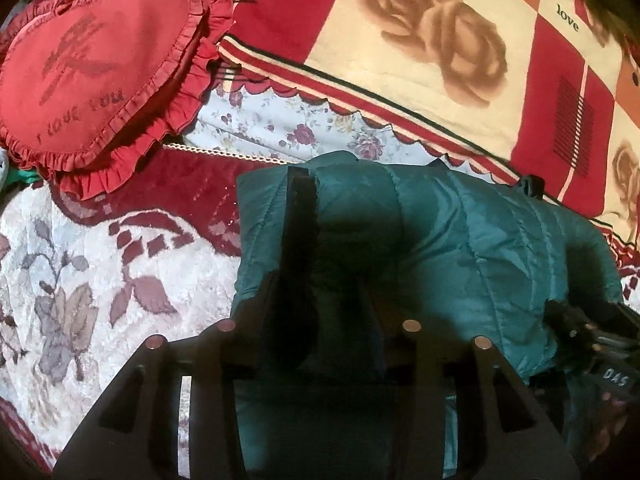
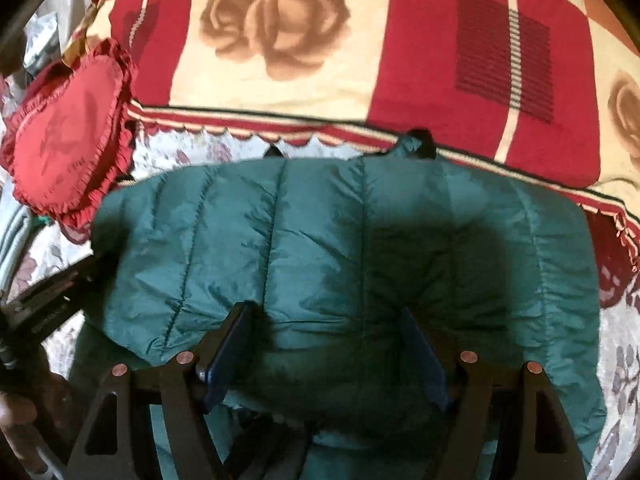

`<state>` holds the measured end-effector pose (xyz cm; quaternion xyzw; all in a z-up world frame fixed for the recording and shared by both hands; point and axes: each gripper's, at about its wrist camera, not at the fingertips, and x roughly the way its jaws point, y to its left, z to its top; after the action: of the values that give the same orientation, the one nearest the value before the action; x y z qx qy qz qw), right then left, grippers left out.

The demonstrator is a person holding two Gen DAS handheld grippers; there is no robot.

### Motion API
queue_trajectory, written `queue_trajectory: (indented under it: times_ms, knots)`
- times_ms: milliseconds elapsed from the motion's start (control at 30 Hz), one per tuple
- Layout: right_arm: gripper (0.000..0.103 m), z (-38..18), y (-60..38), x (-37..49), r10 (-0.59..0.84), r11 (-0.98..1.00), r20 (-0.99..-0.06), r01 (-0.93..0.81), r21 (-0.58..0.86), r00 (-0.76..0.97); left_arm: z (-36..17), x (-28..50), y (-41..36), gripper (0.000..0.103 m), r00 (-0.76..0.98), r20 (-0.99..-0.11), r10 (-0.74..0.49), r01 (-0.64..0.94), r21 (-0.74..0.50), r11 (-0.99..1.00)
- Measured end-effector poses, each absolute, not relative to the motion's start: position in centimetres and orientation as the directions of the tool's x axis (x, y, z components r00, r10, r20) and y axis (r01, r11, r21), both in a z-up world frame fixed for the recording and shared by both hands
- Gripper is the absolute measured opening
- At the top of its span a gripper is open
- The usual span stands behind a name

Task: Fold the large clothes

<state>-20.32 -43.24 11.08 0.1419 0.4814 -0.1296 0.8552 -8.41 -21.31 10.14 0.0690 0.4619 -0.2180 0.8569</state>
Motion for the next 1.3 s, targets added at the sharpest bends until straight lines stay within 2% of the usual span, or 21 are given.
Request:
queue_trajectory:
  times_ms: [133,300,433,600,667,767,1133,1300]
  knots:
    - [0.075,11.2,-42.8,-20.5,-0.103,0.931,-0.86,0.352,0.094,0.5,9.9,-8.3,-21.3,0.041,0.476,-0.823,-0.311,0.432,-0.09,0.898]
    - [0.075,13.9,-43.8,-22.4,-0.066,0.921,-0.829,0.355,0.164,0.555,9.5,-8.4,-21.1,0.042,0.475,-0.822,-0.315,0.421,-0.102,0.901]
    - [0.075,16.0,-47.1,-24.5,-0.216,0.89,-0.779,0.447,0.091,0.589,9.4,-8.2,-20.7,0.042,0.467,-0.82,-0.331,0.412,-0.129,0.902]
    - [0.075,13.5,-52.1,-24.9,-0.283,0.83,-0.832,0.557,0.037,0.477,9.2,-8.3,-20.8,0.044,0.462,-0.823,-0.331,0.412,-0.131,0.902]
    - [0.075,11.9,-53.0,-25.3,-0.251,0.827,-0.852,0.559,0.058,0.459,9.1,-8.3,-20.9,0.052,0.457,-0.823,-0.339,0.418,-0.138,0.898]
    - [0.077,10.7,-53.1,-25.3,-0.245,0.829,-0.847,0.555,0.068,0.471,8.9,-8.4,-21.1,0.054,0.459,-0.823,-0.335,0.419,-0.132,0.899]
    - [0.078,13.8,-51.4,-28.8,-0.254,0.841,-0.843,0.539,0.05,0.474,10.3,-9.6,-20.3,0.054,0.463,-0.828,-0.317,0.405,-0.121,0.906]
    - [0.078,15.0,-50.9,-31.6,-0.204,0.84,-0.843,0.532,0.111,0.498,12.0,-11.4,-19.0,0.054,0.481,-0.816,-0.32,0.416,-0.109,0.903]
